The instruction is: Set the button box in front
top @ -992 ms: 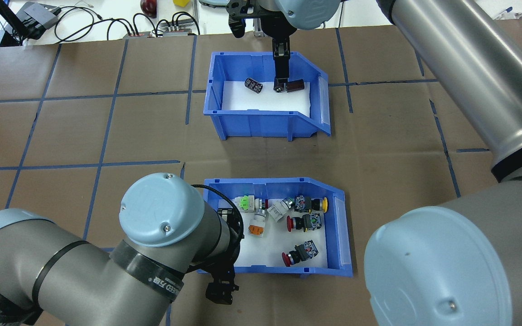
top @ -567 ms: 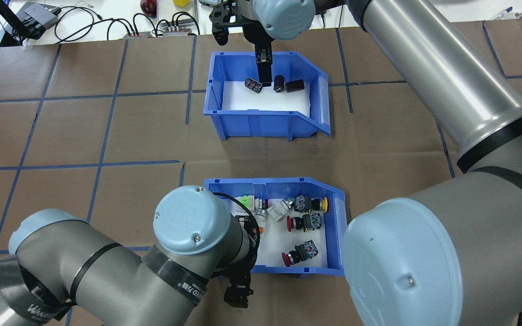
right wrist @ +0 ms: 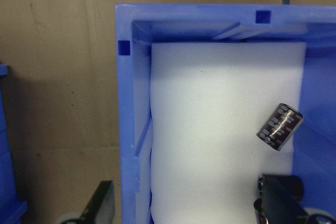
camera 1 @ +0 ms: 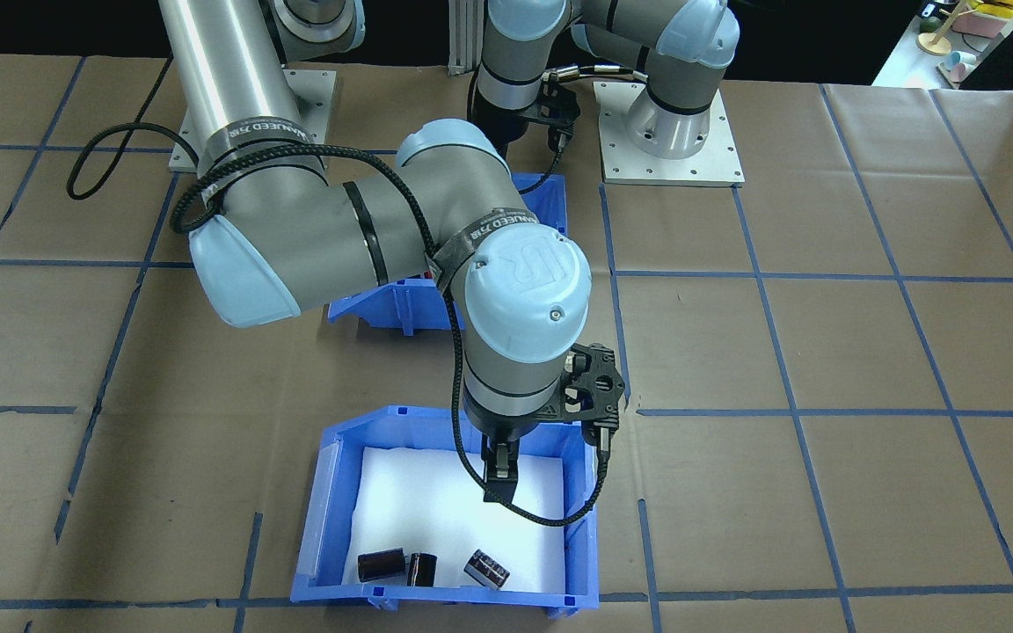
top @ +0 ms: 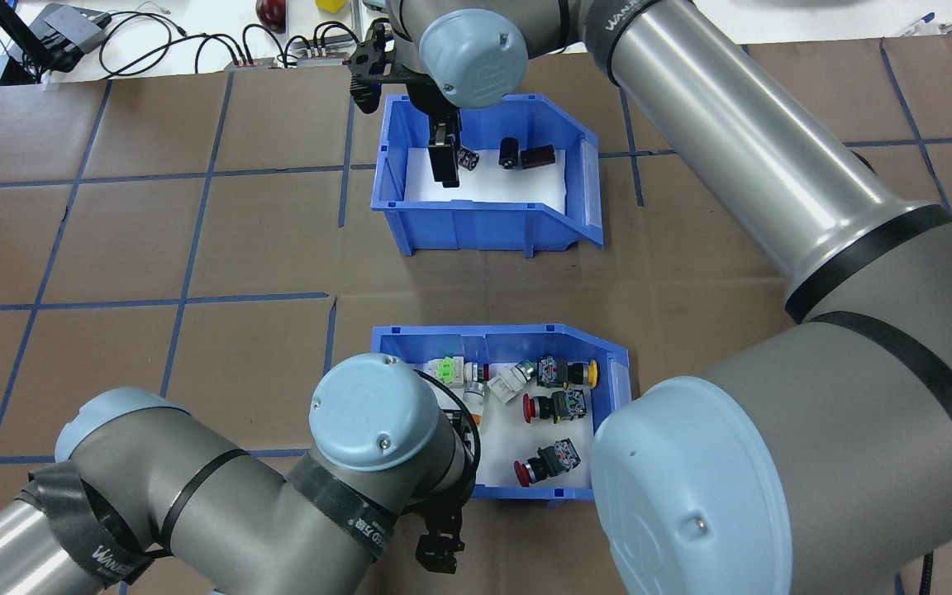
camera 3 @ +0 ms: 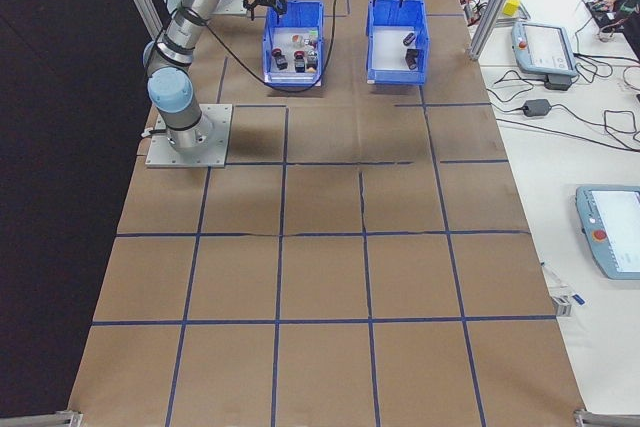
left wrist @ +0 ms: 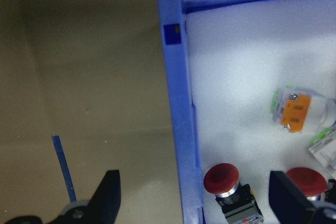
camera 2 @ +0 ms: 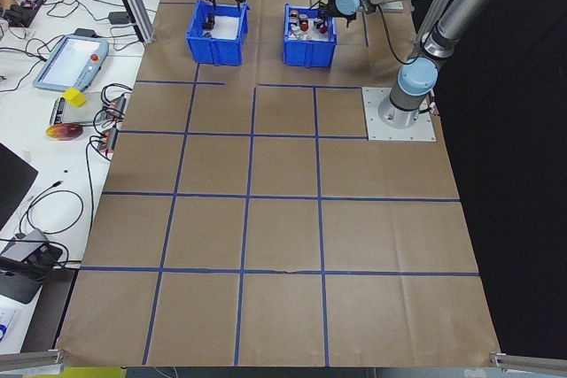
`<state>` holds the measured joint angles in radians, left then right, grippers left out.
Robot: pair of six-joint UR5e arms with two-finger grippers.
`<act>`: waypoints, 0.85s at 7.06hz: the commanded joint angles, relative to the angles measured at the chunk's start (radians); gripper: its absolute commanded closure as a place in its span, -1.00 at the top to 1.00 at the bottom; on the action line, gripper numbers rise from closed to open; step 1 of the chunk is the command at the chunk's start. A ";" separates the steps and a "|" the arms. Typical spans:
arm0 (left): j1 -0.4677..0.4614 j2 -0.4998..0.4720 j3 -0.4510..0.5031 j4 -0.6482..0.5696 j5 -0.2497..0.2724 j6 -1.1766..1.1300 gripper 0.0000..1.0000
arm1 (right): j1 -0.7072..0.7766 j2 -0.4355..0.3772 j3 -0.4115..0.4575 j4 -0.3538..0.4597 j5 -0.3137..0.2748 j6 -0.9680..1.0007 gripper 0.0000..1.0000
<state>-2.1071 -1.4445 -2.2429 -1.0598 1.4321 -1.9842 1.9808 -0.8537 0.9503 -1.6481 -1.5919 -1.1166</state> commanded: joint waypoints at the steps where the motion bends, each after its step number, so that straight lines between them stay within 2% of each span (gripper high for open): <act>1: -0.001 -0.031 -0.006 0.073 0.005 -0.010 0.97 | 0.024 0.018 0.010 0.007 0.000 0.021 1.00; 2: -0.002 -0.051 -0.006 0.090 0.005 -0.062 0.94 | 0.023 0.001 0.063 0.007 0.001 0.018 1.00; 3: -0.002 -0.071 -0.006 0.098 0.002 -0.068 0.81 | 0.023 -0.014 0.111 -0.024 0.000 0.024 1.00; 5: -0.011 -0.096 -0.006 0.112 0.002 -0.073 0.82 | 0.024 -0.018 0.169 -0.045 -0.010 0.023 1.00; 6: -0.014 -0.102 -0.009 0.112 -0.004 -0.065 0.57 | 0.023 -0.016 0.195 -0.055 -0.011 0.018 1.00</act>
<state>-2.1172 -1.5362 -2.2499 -0.9508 1.4323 -2.0525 2.0041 -0.8713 1.1122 -1.6918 -1.5994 -1.0951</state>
